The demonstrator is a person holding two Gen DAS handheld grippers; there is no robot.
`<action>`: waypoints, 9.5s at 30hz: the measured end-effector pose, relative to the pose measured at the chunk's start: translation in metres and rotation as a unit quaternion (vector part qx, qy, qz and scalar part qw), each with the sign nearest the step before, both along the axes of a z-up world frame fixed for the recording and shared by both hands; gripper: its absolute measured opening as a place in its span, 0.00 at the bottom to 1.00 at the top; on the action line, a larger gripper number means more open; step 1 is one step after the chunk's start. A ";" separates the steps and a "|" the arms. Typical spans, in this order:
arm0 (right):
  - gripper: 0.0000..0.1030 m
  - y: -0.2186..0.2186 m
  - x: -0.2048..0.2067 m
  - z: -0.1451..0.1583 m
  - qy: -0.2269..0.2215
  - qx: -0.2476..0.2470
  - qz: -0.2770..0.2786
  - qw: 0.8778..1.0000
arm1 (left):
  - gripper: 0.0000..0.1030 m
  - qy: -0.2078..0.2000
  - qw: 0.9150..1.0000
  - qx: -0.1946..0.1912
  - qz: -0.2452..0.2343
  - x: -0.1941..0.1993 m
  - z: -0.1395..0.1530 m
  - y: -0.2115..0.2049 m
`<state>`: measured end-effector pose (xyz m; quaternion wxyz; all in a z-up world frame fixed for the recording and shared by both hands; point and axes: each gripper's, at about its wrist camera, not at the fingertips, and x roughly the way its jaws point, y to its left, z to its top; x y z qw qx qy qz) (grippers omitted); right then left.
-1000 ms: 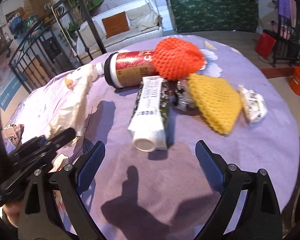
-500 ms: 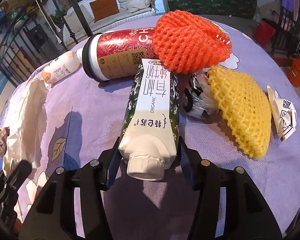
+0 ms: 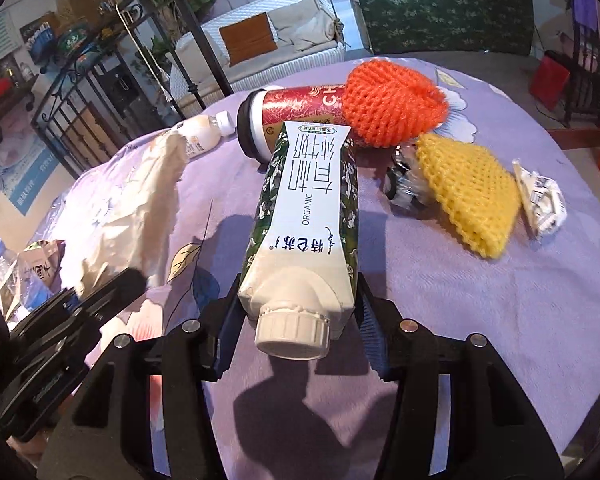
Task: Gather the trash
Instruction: 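Carry the carton to the bin and release it with the right gripper, then lower the crumpled paper into the bin and open the left gripper, then grasp the yellow foam net with the left gripper while the right gripper grasps the white wrapper, then carry the yellow net with the left gripper and the wrapper with the right gripper to the bin, then open the right gripper over the bin while the left gripper drops the yellow net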
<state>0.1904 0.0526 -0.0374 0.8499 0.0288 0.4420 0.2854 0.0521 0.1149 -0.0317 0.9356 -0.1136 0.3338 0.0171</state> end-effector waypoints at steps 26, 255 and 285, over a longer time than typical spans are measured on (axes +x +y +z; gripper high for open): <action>0.51 -0.286 -0.045 -0.001 -0.024 -0.056 -0.290 0.955 | 0.24 -0.068 0.964 0.010 -0.257 0.044 0.030 -0.182; 0.73 -0.397 -0.081 -0.013 -0.032 -0.105 -0.493 0.863 | 0.17 0.071 0.892 0.039 -0.445 0.088 -0.036 -0.363; 0.79 -0.416 -0.088 -0.003 -0.033 -0.097 -0.518 0.849 | 0.86 0.053 0.883 0.061 -0.463 0.087 -0.032 -0.364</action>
